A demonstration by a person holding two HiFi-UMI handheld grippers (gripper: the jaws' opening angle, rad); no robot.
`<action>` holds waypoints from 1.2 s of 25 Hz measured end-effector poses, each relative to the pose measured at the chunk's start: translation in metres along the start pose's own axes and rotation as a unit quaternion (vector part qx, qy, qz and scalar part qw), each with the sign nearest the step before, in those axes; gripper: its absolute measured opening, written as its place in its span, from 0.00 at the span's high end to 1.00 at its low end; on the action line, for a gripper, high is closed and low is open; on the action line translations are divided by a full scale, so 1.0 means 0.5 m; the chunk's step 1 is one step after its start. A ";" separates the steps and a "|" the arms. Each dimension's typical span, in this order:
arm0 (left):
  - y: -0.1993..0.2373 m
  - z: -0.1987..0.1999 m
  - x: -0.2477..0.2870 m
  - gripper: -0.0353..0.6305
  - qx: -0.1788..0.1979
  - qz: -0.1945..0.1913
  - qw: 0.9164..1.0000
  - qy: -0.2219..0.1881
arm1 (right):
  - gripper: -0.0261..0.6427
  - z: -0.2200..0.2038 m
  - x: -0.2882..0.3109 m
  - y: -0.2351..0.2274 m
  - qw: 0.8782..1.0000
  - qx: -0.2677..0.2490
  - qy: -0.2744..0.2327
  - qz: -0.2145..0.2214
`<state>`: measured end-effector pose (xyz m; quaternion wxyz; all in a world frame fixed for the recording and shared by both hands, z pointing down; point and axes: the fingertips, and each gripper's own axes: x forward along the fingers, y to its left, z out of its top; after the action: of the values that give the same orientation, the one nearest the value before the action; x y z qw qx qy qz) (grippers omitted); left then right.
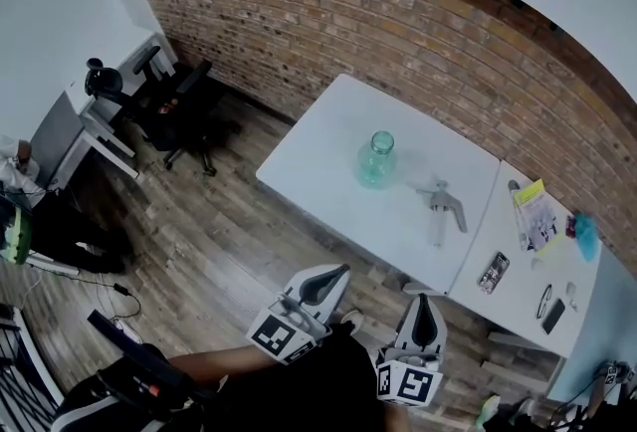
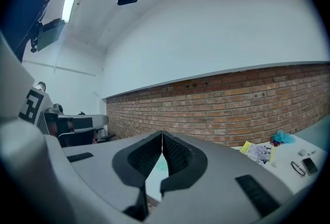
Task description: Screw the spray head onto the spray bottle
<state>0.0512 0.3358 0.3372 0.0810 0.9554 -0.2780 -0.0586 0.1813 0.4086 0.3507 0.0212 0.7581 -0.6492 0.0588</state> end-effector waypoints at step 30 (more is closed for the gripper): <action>-0.036 -0.043 0.240 0.95 0.012 0.016 1.000 0.022 | 0.95 -0.027 0.135 -0.203 1.000 0.011 0.017 0.017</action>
<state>0.1648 0.2885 0.3470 0.0763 0.9528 -0.2921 -0.0332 0.2910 0.3594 0.3764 0.0229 0.7459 -0.6610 0.0788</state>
